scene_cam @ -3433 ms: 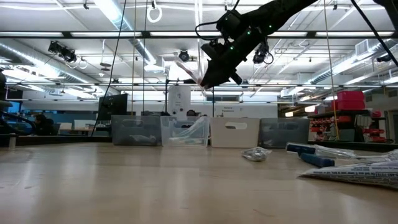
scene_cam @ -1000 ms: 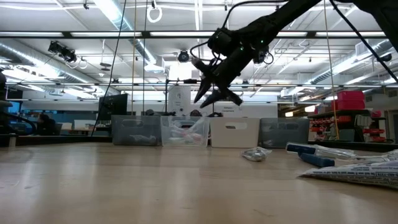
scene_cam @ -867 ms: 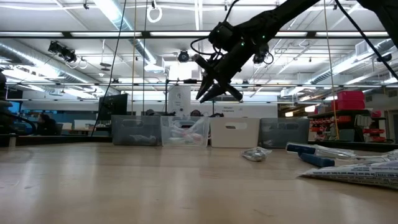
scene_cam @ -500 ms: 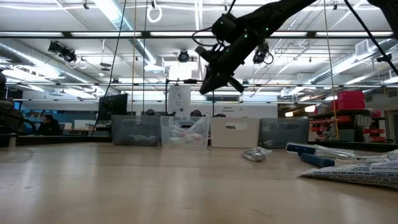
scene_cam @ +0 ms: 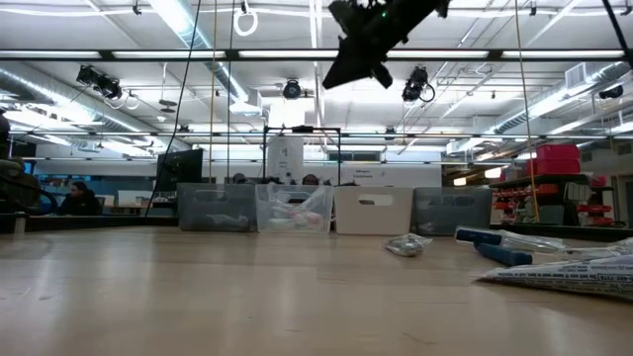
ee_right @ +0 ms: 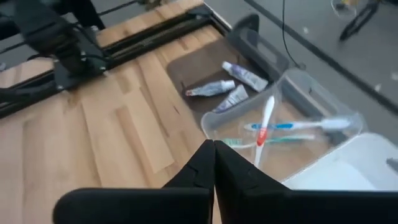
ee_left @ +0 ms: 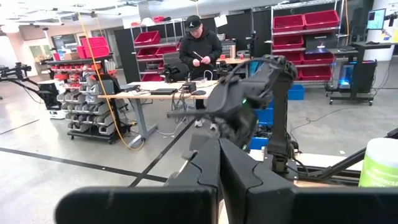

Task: Pick & Place Travel size toiletries
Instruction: Put the blue razor into the white bin

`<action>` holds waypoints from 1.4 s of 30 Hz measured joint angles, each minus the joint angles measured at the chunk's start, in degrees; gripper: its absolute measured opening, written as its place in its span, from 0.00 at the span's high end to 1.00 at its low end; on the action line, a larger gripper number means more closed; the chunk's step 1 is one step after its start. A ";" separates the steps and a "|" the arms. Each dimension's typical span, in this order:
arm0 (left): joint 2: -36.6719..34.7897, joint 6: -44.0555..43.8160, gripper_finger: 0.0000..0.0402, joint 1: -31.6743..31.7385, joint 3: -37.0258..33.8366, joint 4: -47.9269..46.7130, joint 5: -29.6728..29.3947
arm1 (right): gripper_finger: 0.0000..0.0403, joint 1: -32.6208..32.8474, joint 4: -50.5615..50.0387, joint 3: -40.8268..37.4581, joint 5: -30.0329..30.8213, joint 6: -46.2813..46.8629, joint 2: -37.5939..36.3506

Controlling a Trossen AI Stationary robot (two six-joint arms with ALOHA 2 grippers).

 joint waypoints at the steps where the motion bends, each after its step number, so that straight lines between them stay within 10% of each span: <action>1: 0.00 0.00 0.99 -0.01 0.00 0.01 0.00 | 0.99 0.39 -0.14 0.00 0.02 -0.33 -0.54; 25: 1.18 1.10 0.99 -0.01 0.00 -1.04 0.18 | 0.99 12.74 5.94 -22.46 0.52 -4.80 -24.68; 42: 4.94 -0.40 0.99 -0.01 -0.08 -5.67 4.64 | 0.99 21.66 -11.48 -27.62 -5.07 -12.77 -31.08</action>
